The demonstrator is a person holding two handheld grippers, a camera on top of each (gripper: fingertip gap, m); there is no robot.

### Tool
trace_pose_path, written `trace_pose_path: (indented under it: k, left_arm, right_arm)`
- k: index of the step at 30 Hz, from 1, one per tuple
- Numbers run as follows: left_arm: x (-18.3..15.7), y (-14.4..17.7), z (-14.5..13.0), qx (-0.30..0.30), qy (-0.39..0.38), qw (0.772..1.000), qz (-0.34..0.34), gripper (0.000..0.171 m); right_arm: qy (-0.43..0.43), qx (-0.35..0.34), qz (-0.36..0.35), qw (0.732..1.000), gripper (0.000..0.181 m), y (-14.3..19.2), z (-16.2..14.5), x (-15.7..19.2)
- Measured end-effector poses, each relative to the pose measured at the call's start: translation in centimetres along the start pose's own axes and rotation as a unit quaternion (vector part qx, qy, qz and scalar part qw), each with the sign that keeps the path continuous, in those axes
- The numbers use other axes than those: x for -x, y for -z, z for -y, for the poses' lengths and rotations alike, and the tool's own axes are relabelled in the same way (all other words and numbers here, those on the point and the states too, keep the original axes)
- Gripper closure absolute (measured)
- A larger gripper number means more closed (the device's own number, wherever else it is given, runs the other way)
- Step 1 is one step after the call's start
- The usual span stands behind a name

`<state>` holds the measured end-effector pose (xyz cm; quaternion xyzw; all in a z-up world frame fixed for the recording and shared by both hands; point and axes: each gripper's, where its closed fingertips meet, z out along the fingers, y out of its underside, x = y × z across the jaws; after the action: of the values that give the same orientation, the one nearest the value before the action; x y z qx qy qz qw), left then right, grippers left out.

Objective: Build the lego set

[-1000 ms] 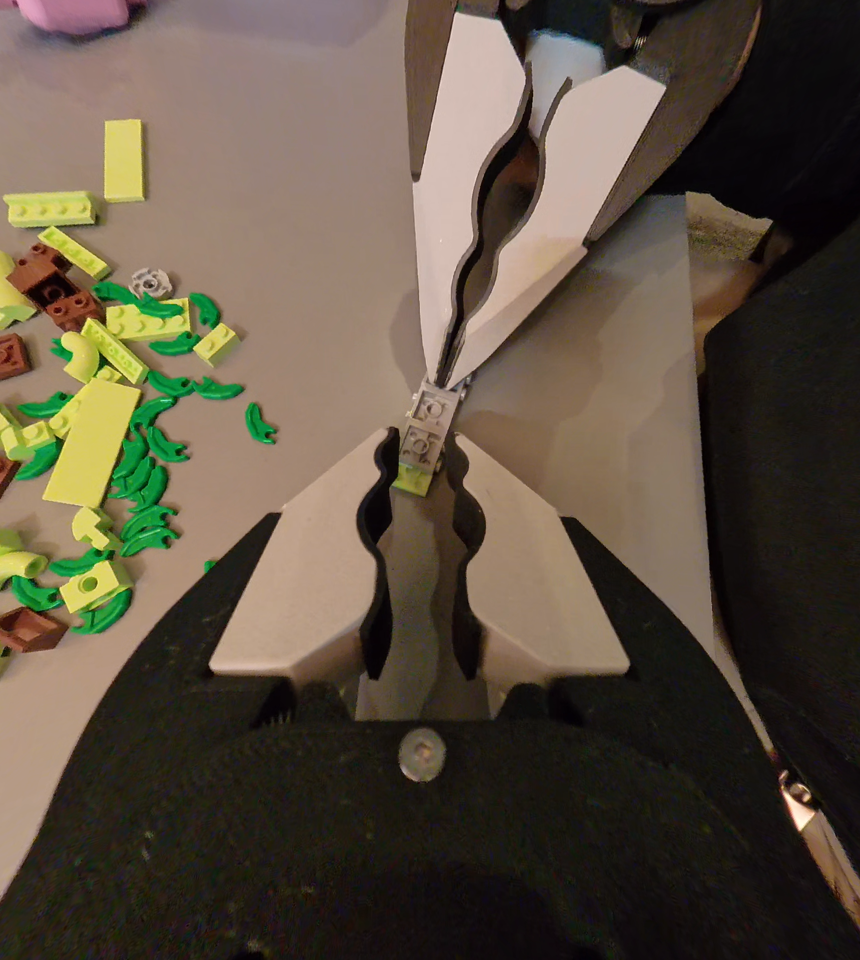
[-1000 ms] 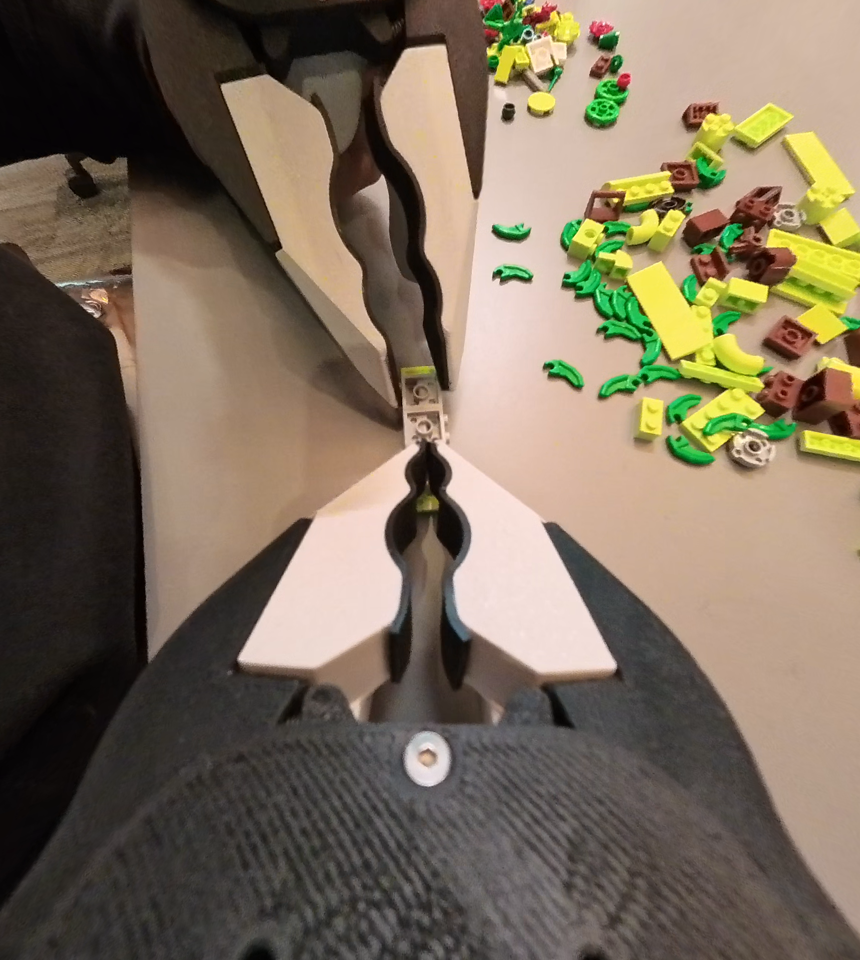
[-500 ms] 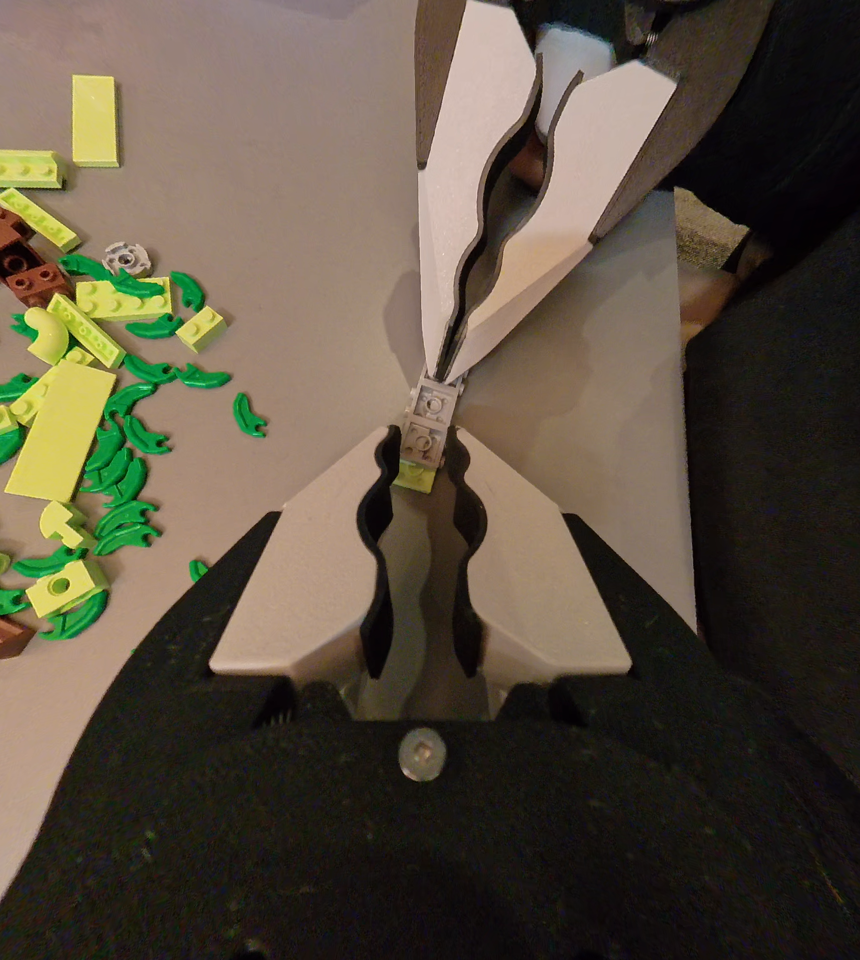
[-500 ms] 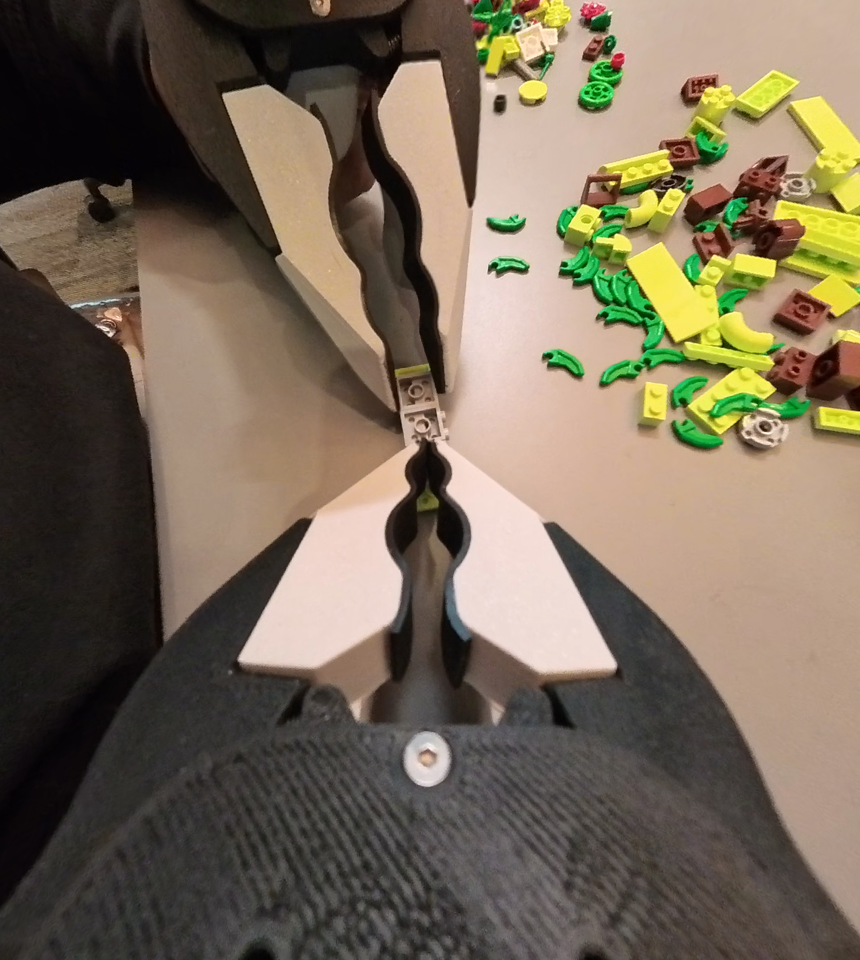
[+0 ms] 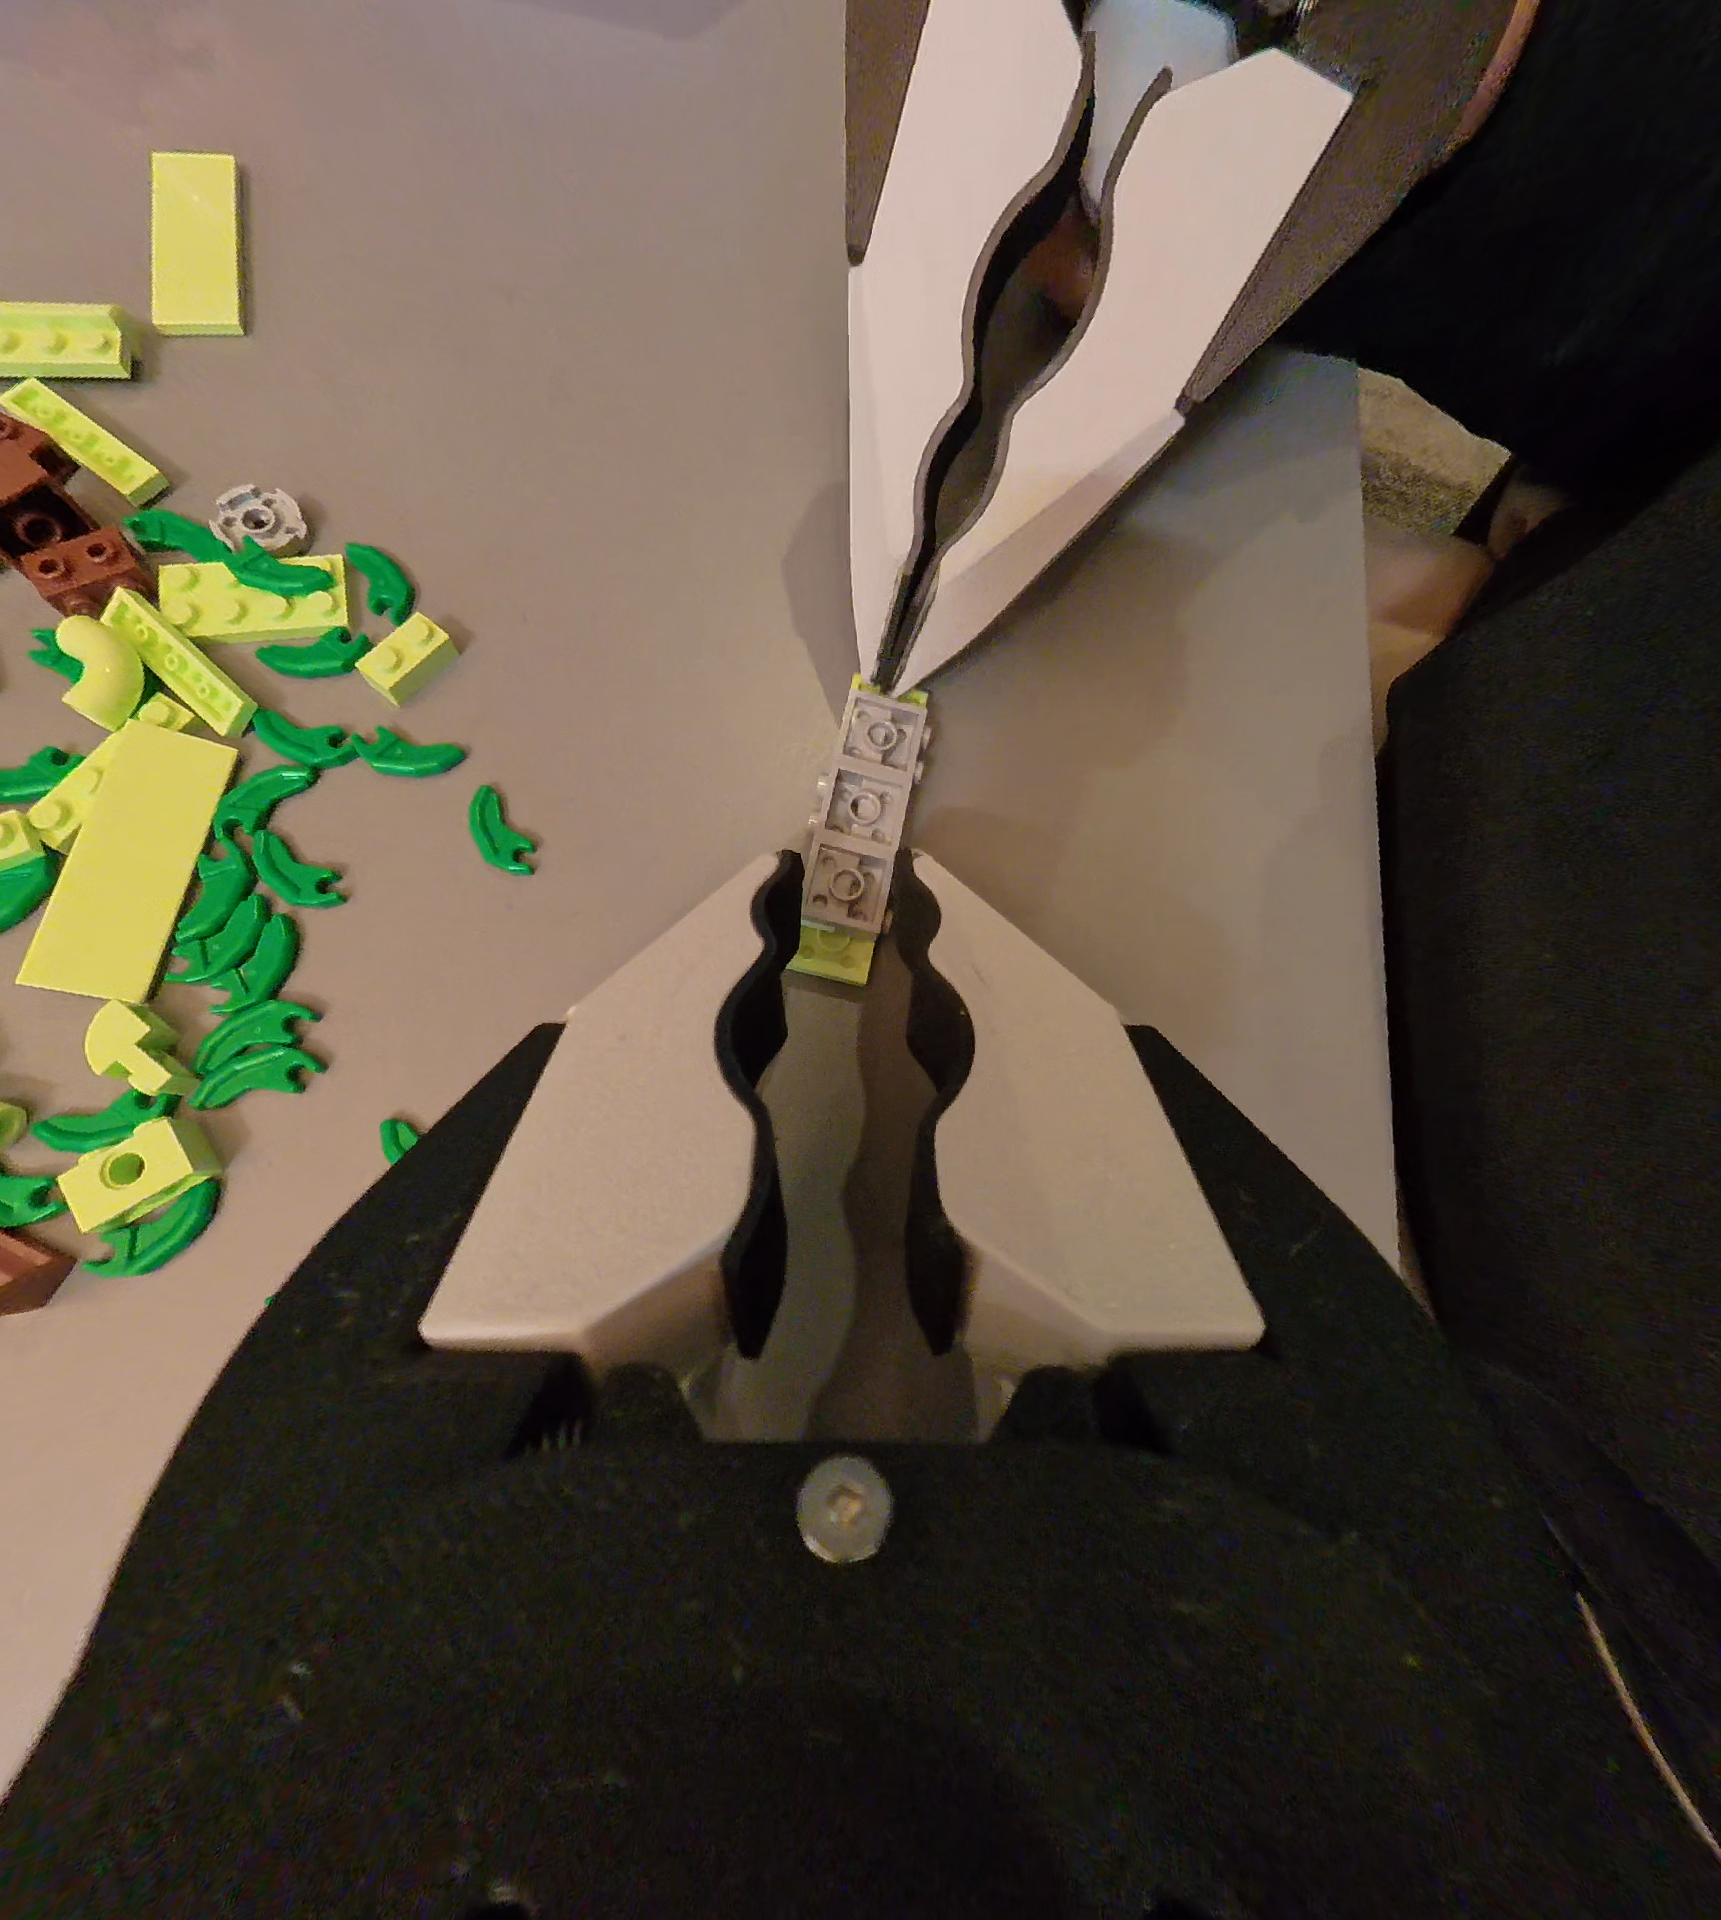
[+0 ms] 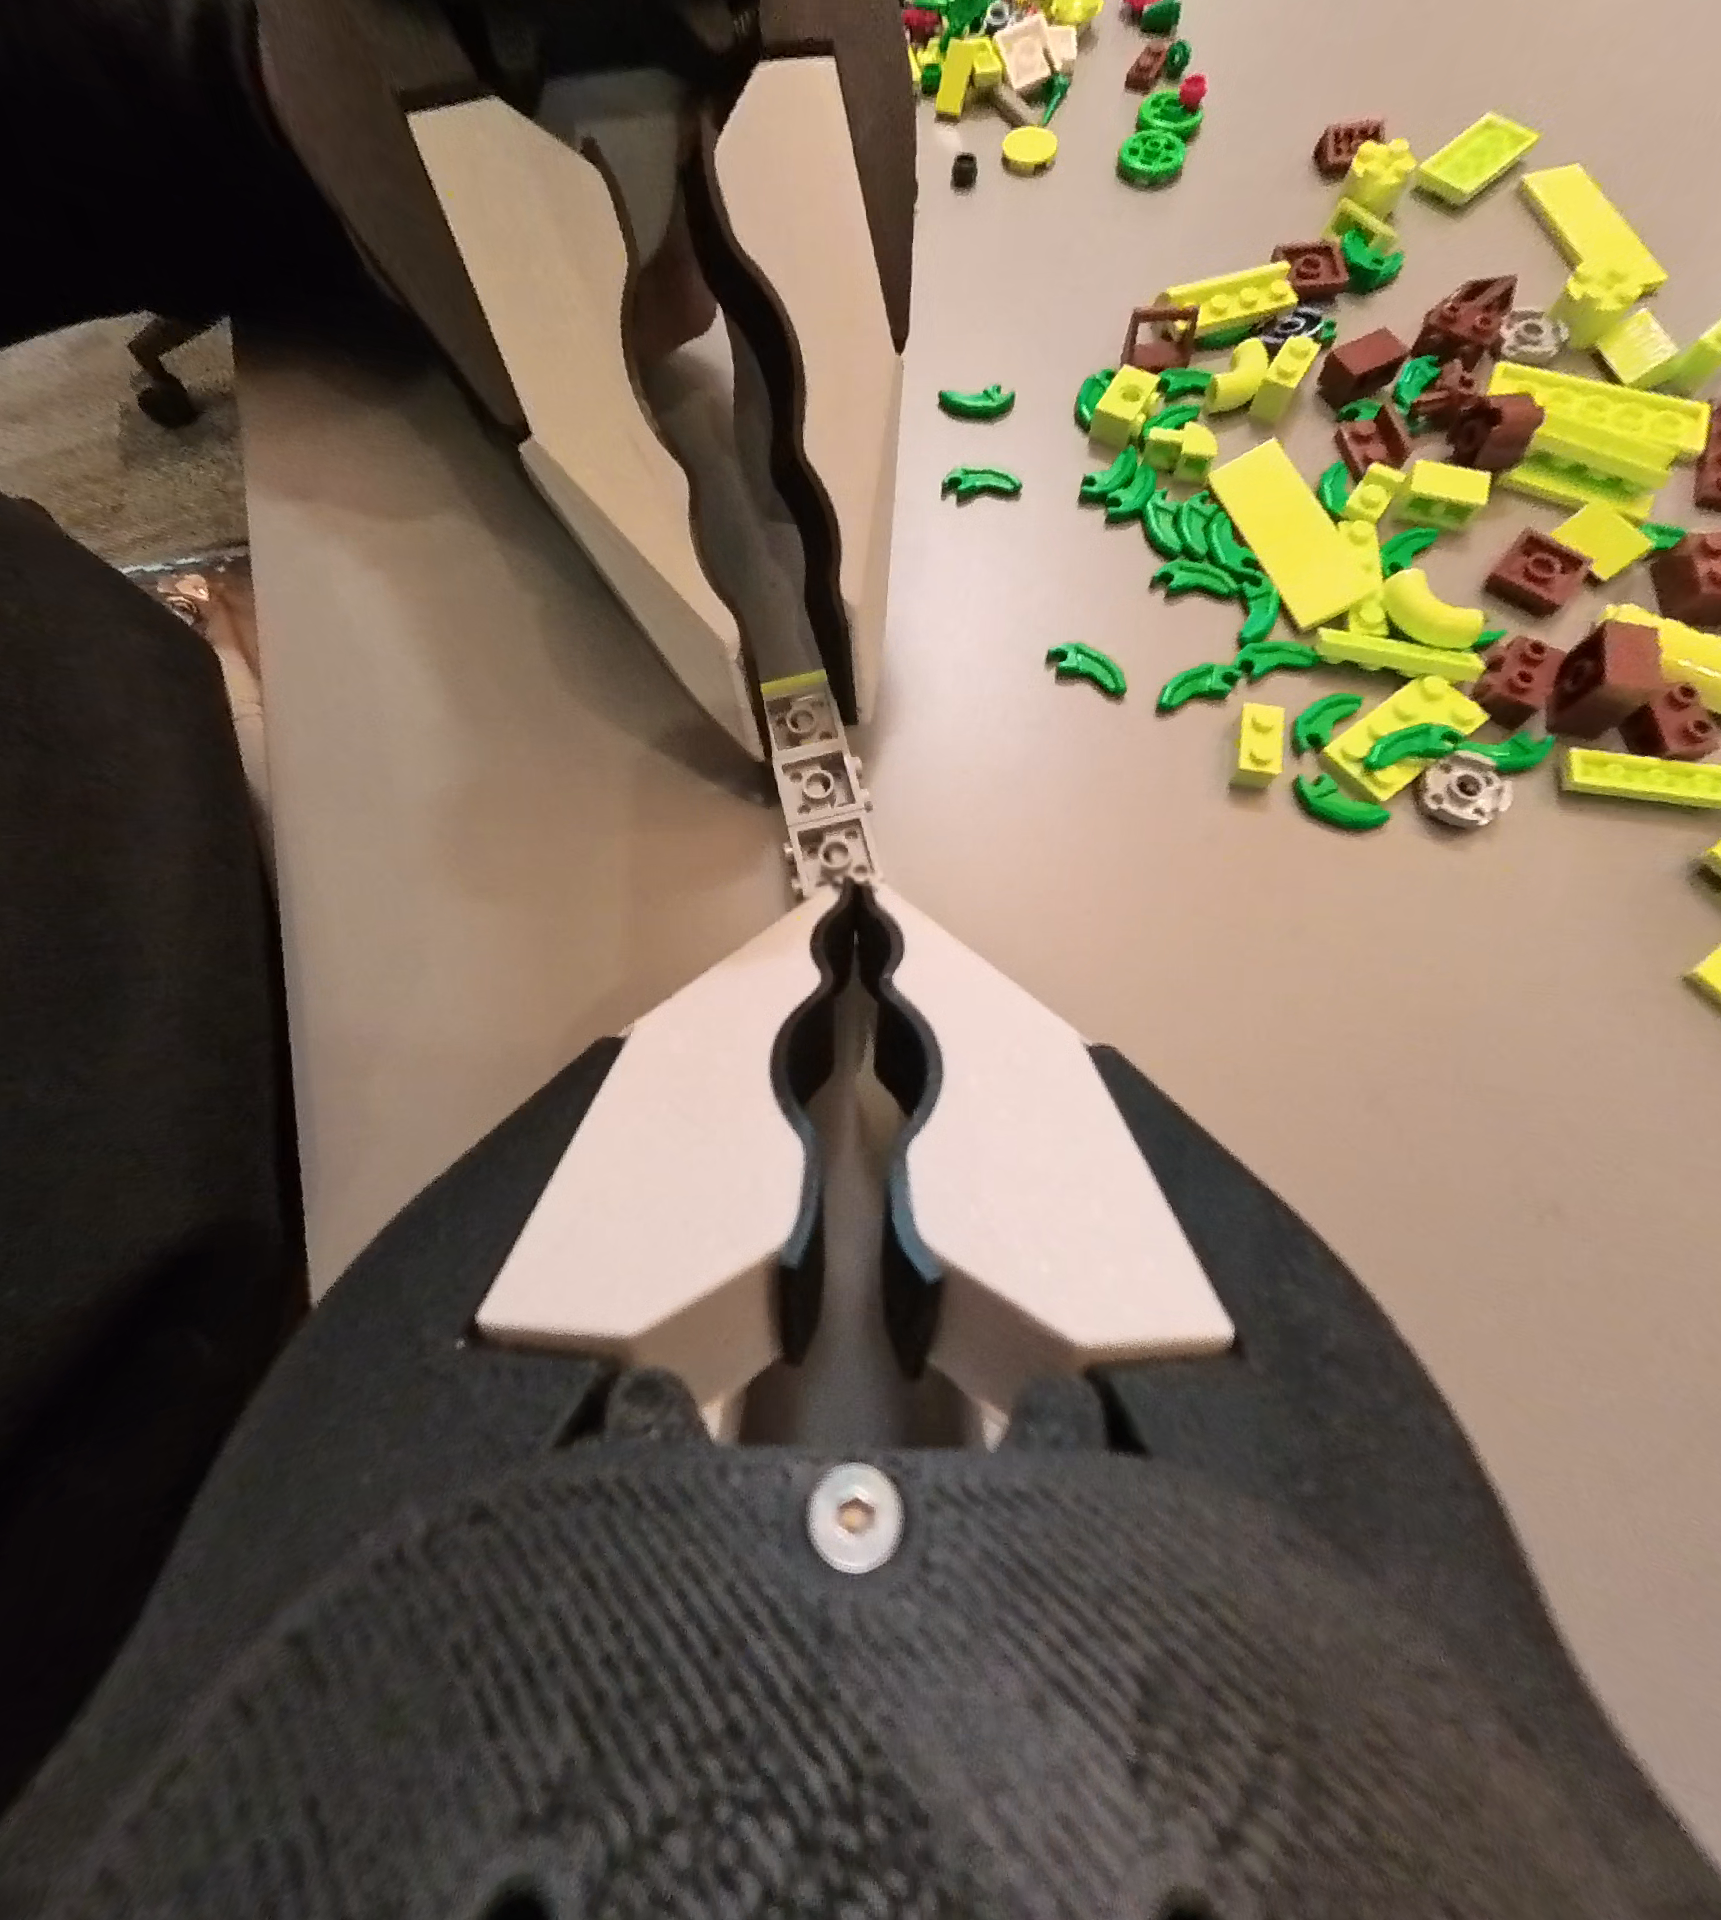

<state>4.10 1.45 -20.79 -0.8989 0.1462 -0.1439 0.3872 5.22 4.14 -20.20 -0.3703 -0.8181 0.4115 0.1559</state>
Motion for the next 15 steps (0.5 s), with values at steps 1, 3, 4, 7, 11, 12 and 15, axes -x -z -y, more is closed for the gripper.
trace_pose_path:
  k: [1, 3, 4, 7, 11, 12, 15]
  left_arm:
    - [0.0, -0.01, 0.0, 0.0, 0.001, 1.0, -0.001, 0.153]
    - [0.0, -0.02, -0.01, 0.001, 0.004, 1.0, -0.004, 0.153]
    - [0.0, -0.03, -0.01, 0.001, 0.006, 1.0, -0.006, 0.153]
    - [-0.01, -0.03, -0.01, 0.001, 0.008, 1.0, -0.009, 0.153]
    - [-0.08, -0.09, -0.07, 0.004, 0.007, 1.0, -0.01, 0.153]
    - [-0.08, -0.1, -0.08, 0.004, 0.007, 1.0, -0.011, 0.153]
    - [-0.1, -0.13, -0.08, 0.005, 0.009, 1.0, -0.012, 0.153]
  right_arm:
    - [-0.001, -0.007, 0.001, 1.0, 0.181, 0.11, 0.2, 0.0]
    - [-0.002, -0.022, 0.002, 1.0, 0.181, 0.3, 0.69, 0.03]
    - [-0.002, -0.028, 0.005, 1.0, 0.181, 0.34, 0.91, 0.1]
    - [-0.001, -0.024, 0.01, 1.0, 0.181, 0.04, 0.99, 0.31]
    - [0.005, -0.003, 0.005, 1.0, 0.181, -0.48, 0.53, 0.25]
    - [0.003, -0.003, 0.006, 1.0, 0.181, -0.49, 0.53, 0.24]
    - [-0.004, -0.002, 0.013, 1.0, 0.181, -0.5, 0.51, 0.24]
